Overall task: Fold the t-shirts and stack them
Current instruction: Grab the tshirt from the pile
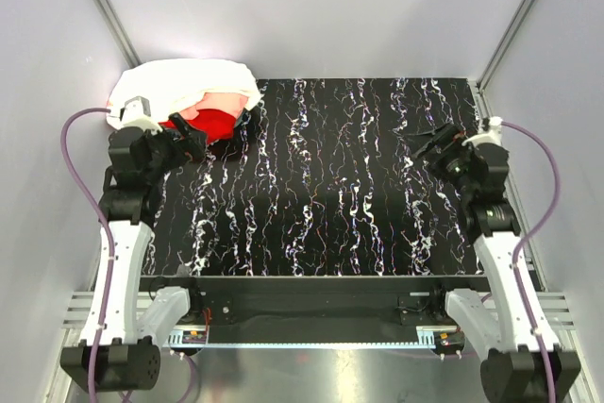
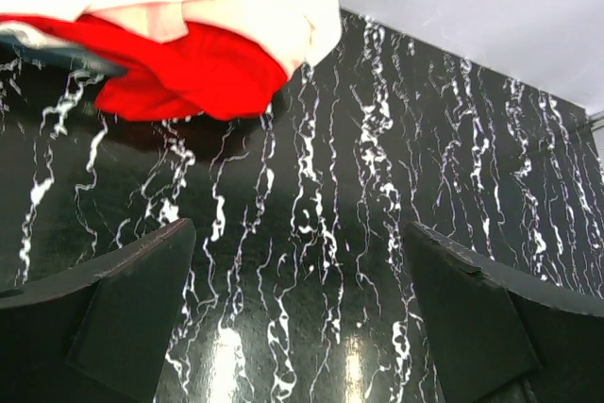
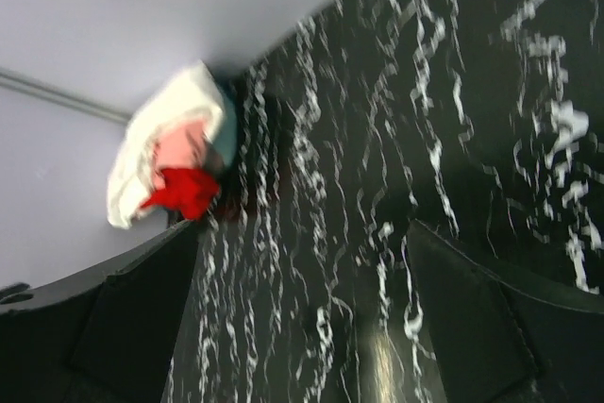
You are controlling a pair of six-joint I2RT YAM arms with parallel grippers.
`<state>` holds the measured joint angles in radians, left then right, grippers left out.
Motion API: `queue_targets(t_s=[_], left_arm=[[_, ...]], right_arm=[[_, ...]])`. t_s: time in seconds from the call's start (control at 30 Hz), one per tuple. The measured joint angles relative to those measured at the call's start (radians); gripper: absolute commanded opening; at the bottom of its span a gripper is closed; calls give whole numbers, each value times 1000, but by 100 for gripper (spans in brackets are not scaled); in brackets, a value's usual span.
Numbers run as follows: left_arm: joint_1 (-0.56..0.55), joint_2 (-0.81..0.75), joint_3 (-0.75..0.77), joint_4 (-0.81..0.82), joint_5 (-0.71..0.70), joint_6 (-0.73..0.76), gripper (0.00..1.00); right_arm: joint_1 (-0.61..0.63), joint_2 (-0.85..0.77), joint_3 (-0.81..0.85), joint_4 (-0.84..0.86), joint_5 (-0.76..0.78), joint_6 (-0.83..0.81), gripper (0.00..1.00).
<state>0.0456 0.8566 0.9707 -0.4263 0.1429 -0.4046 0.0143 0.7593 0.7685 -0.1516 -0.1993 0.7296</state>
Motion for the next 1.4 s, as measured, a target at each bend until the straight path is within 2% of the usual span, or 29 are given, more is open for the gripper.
queue_targets(t_s=[0.13,0.3,0.47,0.57,0.63,0.77,0.93,1.07,1.4], left_arm=[[7,82,61,-42,-44,-11,99],[6,171,203,-191,-153,19,99],[6,177,220,-201,-210,45,99],[6,270,263,-199,-210,47,91],[6,391,341,-201,-209,48,85],[6,655,511,-169,-207,63,86],[6,865,678,-157,-224,122,87],[7,1026,843,-137,-245,162,87],[7,1291,1055,-140,-289,206,87]], right_arm=[[32,131,7,-92,-44,-19,100],[193,304,98,-215,-27,-77,100],[367,510,269,-209,-26,-97,100],[426,579,304,-181,-31,-97,100],[465,595,282,-152,-32,-97,100],[540,575,108,-54,-41,-95,100],[559,564,-119,-3,-58,-92,100],[560,563,-155,70,-77,-94,100],[560,595,-153,197,-112,-97,100]])
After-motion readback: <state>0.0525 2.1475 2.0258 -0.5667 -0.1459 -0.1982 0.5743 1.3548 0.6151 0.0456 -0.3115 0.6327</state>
